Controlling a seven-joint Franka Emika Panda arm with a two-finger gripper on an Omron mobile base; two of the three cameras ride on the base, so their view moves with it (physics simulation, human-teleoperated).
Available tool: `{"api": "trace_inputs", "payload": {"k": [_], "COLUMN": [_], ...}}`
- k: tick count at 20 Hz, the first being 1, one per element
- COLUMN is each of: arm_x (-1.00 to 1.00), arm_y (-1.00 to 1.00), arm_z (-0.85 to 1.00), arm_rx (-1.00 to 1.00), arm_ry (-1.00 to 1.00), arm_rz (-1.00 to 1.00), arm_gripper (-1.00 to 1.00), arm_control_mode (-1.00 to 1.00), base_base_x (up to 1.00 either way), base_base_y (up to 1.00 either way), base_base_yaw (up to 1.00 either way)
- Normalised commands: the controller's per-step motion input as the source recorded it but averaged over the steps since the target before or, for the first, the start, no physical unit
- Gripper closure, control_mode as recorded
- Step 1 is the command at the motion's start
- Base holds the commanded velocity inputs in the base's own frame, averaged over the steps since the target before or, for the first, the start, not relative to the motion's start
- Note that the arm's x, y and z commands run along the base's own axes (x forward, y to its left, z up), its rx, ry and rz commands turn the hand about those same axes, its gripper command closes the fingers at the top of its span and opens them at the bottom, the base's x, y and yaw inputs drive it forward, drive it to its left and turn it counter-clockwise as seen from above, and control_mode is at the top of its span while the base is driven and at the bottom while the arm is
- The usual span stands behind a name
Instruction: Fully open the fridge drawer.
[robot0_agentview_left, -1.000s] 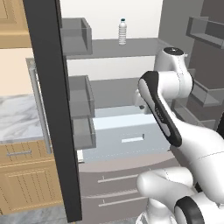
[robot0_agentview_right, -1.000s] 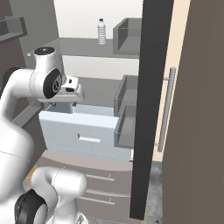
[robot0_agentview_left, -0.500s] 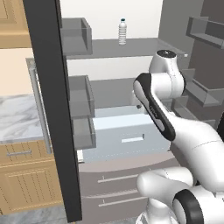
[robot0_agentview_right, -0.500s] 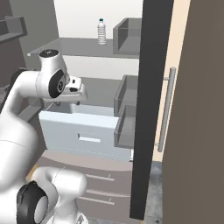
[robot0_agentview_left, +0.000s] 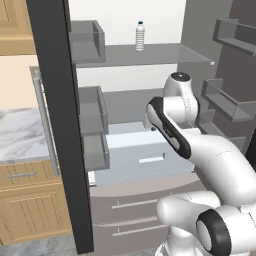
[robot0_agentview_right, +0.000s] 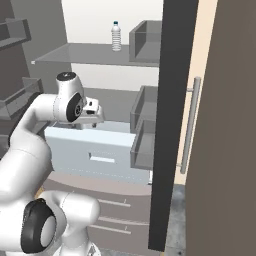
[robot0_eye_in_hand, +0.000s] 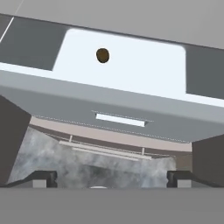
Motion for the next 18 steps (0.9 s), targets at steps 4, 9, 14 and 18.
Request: {"api": "trace_inputs", "payload": {"k": [4,9,14,18], "arm_x": [0.33,0.35,0.32,0.23], "arm_y": [0.00,0.01,0.00,0.00], "arm_z": [-0.34,-0.36,-0.11,-0.11], "arm_rx": [0.02,0.00,0.01,0.05], "arm_ry": [-0.04,-0.04,-0.02,-0.01], "arm_rz": [0.00,-0.02,-0.05,-0.13], "arm_gripper": [-1.00,-1.00,-1.00,-1.00], "arm_control_mode": [-1.00,-1.00,-1.00,-1.00], "base_base_x": [0.00,0.00,0.00,0.00], "base_base_y": [0.00,0.00,0.00,0.00], "base_base_yaw": [0.00,0.00,0.00,0.00]}}
